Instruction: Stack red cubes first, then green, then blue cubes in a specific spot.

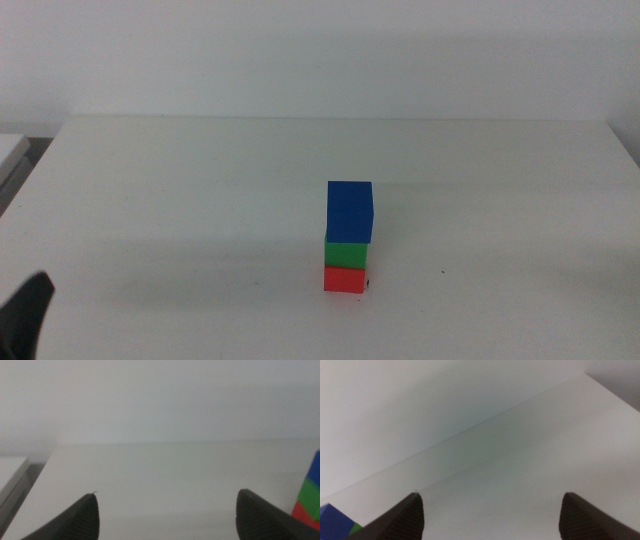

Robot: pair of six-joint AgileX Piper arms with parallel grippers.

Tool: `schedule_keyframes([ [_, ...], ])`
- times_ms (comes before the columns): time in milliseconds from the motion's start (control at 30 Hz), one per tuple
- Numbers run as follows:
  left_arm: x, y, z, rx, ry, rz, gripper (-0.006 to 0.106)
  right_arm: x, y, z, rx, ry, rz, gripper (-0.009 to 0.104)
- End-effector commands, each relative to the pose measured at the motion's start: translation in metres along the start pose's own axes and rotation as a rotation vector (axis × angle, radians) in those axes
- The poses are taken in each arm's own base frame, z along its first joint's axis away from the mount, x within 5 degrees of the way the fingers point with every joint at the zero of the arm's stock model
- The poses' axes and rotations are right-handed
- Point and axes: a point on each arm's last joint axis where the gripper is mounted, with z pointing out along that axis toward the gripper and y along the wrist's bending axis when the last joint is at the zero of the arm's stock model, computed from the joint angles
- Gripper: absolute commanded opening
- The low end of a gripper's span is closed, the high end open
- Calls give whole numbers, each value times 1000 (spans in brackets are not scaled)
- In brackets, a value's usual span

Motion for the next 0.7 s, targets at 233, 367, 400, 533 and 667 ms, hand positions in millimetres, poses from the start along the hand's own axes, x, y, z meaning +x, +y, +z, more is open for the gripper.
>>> schedule_keyframes([
  [233, 49, 5, 3, -23, -8, -4, 94, 21, -12, -17, -55, -156, -68, 93],
  [367, 49, 5, 3, -24, -11, -1, 94, 19, -11, -20, -70, -189, -72, 93],
  [400, 49, 5, 3, -23, -13, -1, 94, 19, -11, -20, -70, -189, -72, 93],
  [533, 48, 5, 3, -22, -27, -3, 94, 19, -11, -20, -70, -189, -72, 93],
  [667, 48, 5, 3, -22, -27, -3, 94, 20, -12, -19, -69, -187, -72, 93],
])
